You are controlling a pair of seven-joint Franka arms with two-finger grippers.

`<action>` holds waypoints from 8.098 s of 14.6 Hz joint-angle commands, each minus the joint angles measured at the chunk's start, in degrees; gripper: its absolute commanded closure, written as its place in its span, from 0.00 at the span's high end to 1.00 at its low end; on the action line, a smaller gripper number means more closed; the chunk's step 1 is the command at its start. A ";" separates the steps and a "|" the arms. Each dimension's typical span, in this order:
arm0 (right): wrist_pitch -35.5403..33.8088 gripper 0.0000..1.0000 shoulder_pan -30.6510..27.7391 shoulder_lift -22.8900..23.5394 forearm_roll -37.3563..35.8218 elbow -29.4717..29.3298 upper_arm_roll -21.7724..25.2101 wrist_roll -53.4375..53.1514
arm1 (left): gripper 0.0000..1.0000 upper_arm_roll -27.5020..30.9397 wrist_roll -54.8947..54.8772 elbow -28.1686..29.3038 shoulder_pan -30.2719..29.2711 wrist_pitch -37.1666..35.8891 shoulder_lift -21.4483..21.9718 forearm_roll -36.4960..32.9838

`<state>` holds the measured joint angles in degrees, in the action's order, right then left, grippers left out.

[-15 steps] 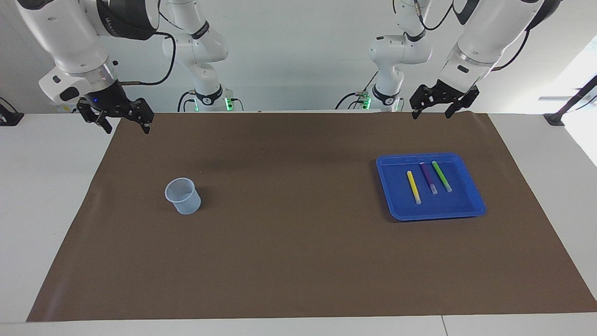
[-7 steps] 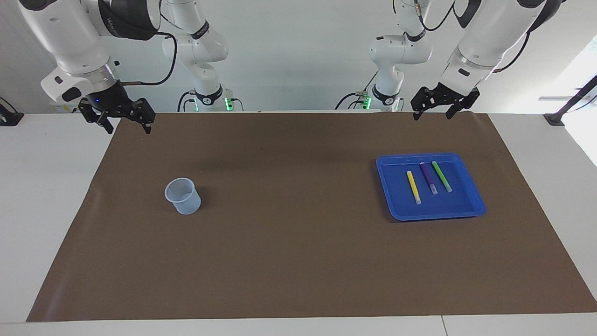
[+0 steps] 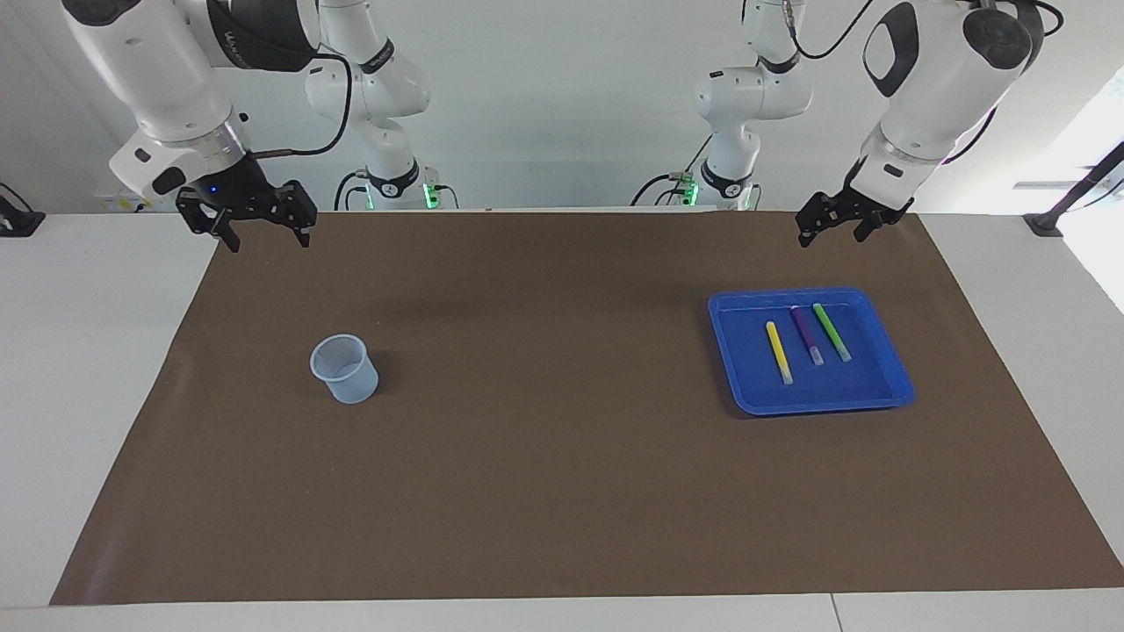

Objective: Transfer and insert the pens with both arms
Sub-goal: 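Lower the left gripper onto the green pen in the blue tray, then lift the green pen with the left gripper while the right gripper approaches, then hold the green pen out while the right gripper grasps its tip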

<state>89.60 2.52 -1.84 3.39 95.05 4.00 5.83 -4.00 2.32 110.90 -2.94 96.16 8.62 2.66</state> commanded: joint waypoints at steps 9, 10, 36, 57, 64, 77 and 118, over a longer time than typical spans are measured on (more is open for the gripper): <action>5.75 1.00 -0.68 -5.45 24.44 10.75 -0.13 -15.29 | 0.99 -0.31 -9.27 16.53 -8.49 25.11 -7.48 -0.46; 7.16 1.00 -0.41 -5.98 26.13 11.72 -0.13 -18.11 | 0.97 -0.31 -9.35 16.97 -8.40 25.74 -7.66 -0.46; 29.76 1.00 12.60 -8.80 40.03 19.64 -4.08 -36.24 | 0.00 -0.31 -11.47 19.00 -9.28 35.94 -16.01 -0.46; 41.54 1.00 15.85 -6.33 45.21 19.90 -7.60 -43.27 | 0.00 -1.01 45.33 -12.99 4.07 -0.27 -14.61 14.54; 41.71 1.00 15.94 -6.51 45.13 20.08 -7.69 -43.18 | 0.00 -3.81 76.39 -11.16 6.89 3.32 -11.44 32.04; 48.47 1.00 19.80 -6.95 45.04 22.71 -7.87 -43.10 | 0.00 -5.49 93.12 2.73 19.01 25.47 -5.38 50.59; 53.49 0.31 22.53 -3.26 39.68 20.52 -8.39 -32.02 | 0.00 -5.49 96.46 4.85 22.10 32.34 -3.70 53.24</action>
<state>142.61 25.76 -5.59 43.61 116.18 -3.89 -27.01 -10.13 97.99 113.66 18.03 126.79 2.95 54.75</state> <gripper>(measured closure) 0.559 0.833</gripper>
